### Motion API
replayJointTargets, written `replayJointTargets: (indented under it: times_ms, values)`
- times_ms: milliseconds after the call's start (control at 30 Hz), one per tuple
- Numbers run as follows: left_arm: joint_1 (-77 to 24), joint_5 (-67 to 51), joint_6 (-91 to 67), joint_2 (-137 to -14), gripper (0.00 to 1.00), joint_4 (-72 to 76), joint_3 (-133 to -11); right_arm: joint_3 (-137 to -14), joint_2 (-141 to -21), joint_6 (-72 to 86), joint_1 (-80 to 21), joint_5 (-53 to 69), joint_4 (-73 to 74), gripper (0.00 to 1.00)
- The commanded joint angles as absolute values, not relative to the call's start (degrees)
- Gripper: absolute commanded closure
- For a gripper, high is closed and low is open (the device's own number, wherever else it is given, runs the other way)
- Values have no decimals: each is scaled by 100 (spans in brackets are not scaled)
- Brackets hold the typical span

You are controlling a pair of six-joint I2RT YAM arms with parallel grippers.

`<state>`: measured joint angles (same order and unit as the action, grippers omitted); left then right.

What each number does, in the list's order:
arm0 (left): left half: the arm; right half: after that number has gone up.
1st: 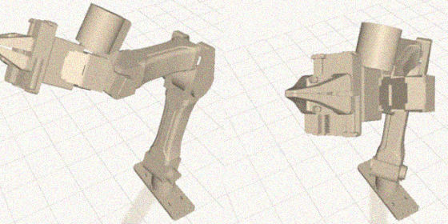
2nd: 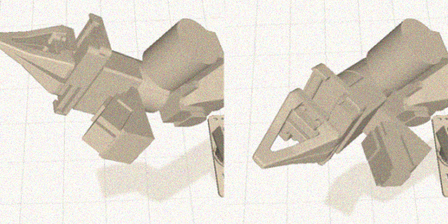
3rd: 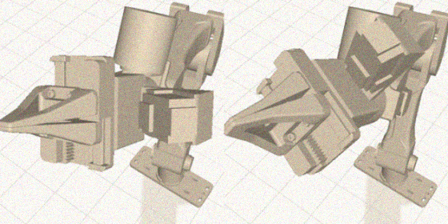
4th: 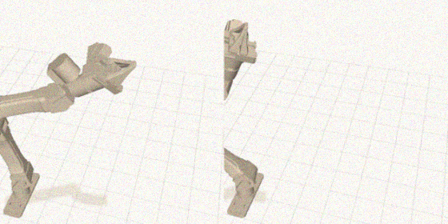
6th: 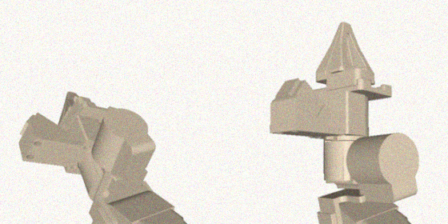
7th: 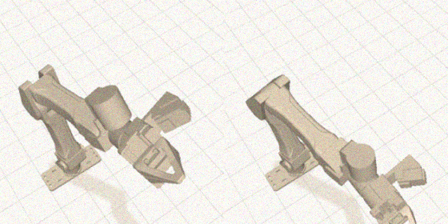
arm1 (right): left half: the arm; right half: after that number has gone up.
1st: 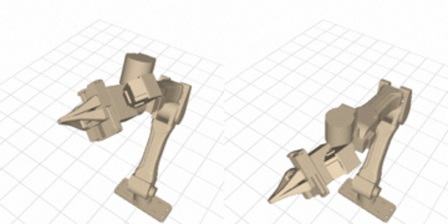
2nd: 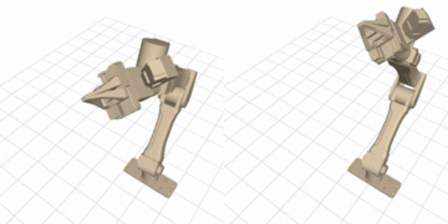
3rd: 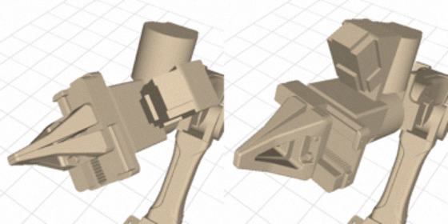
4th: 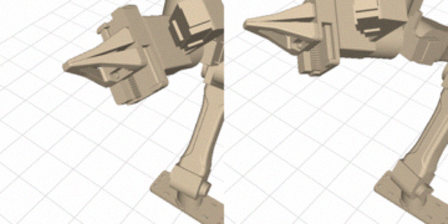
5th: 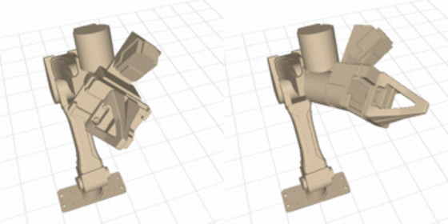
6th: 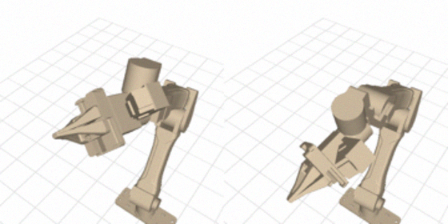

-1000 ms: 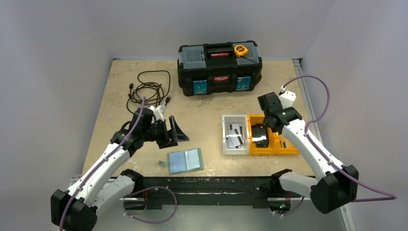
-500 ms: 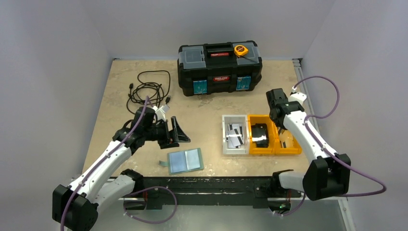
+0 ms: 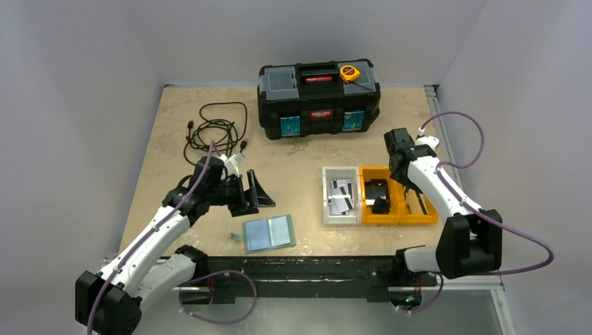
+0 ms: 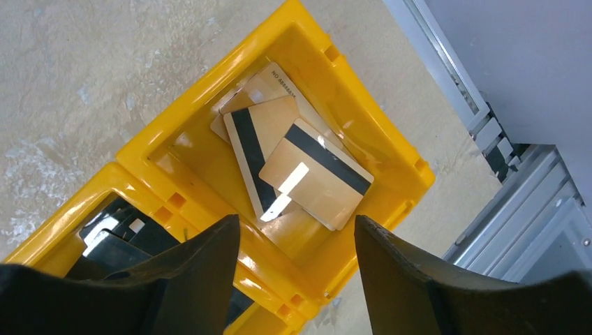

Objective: Take the credit cards out of the card holder
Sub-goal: Place the credit card in the storage box, then close the card holder at the center of the board.

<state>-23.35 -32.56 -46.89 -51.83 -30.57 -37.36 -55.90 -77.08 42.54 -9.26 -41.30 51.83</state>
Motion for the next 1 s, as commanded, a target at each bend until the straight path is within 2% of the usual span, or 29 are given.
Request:
replayJointTargets:
  times_ms: [0, 200, 333, 600, 800, 967]
  values:
    - [-2312, -2762, -4700, -4978, 20, -3185, -3599, -5720, -7418, 3761, -902, -3718, 4953, 37]
    - [-2320, -1836, -4830, -4700, 24, -3569, -3269, -5634, -6822, 3237, -990, -2745, 4580, 26]
    - [-2320, -939, -5018, -4516, 26, -3969, -3042, -5688, -6522, 3241, -1393, -2184, 4434, 21]
    - [-2367, -258, -5425, -4310, 48, -4256, -2623, -6019, -6878, 4144, -3690, -1673, 3930, 19]
    - [-2705, 780, -5912, -4121, 50, -4966, -2670, -6436, -7591, 4539, -5219, -1662, 3527, 19]
    - [-2879, 1072, -6292, -4011, 51, -5213, -2607, -6557, -8180, 4662, -5847, -1414, 3115, 19]
